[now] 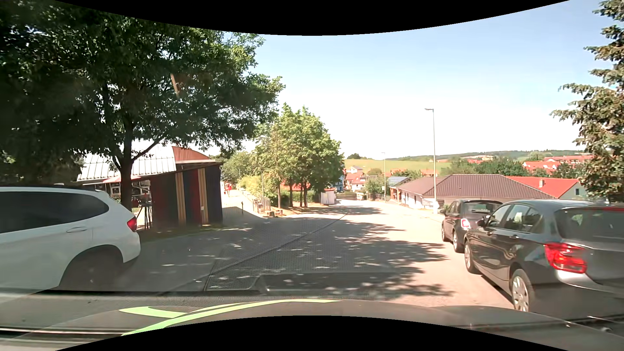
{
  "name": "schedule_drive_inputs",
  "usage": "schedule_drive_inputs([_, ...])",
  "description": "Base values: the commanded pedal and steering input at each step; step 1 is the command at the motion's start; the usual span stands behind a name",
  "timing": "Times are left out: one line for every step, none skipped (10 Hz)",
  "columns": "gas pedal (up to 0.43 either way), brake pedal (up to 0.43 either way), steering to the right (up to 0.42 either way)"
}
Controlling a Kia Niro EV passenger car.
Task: Follow the waypoints while adhering to traffic rules and regulations
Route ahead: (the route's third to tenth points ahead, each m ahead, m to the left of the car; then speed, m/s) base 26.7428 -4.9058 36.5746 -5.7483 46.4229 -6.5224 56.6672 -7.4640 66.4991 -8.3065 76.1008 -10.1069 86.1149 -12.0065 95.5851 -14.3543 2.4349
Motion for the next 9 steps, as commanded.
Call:
schedule_drive_inputs([0.008, 0.0, -0.06])
schedule_drive_inputs([0.02, 0.0, -0.041])
schedule_drive_inputs([0.039, 0.0, -0.02])
schedule_drive_inputs([0.047, 0.0, 0.013])
schedule_drive_inputs([0.059, 0.0, 0.049])
schedule_drive_inputs([0.059, 0.0, 0.077])
schedule_drive_inputs([0.059, 0.0, 0.101])
schedule_drive_inputs([0.067, 0.0, 0.126])
schedule_drive_inputs([0.067, 0.0, 0.148])
